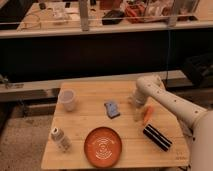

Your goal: Place the pepper in the ceramic bowl

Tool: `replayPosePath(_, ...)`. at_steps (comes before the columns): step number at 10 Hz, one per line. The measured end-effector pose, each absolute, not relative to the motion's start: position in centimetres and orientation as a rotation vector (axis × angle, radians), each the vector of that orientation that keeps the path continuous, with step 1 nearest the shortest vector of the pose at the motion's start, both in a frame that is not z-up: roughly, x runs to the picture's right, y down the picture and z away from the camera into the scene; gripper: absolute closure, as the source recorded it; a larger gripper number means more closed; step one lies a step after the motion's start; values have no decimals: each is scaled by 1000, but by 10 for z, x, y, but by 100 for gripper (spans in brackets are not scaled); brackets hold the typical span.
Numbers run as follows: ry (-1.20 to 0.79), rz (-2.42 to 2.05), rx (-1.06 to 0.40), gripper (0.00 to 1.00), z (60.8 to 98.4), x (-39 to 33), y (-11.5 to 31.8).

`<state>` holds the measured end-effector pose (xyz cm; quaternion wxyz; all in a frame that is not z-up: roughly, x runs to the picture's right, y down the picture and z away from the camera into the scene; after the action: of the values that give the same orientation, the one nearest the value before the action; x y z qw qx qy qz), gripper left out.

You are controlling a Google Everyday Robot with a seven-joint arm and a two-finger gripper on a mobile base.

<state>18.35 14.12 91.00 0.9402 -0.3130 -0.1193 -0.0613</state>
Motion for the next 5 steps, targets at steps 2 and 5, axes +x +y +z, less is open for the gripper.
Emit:
replayPosePath(2, -244, -126, -636, 29, 909, 183, 140)
replayPosePath(5, -246, -132, -633, 32, 909, 180, 139)
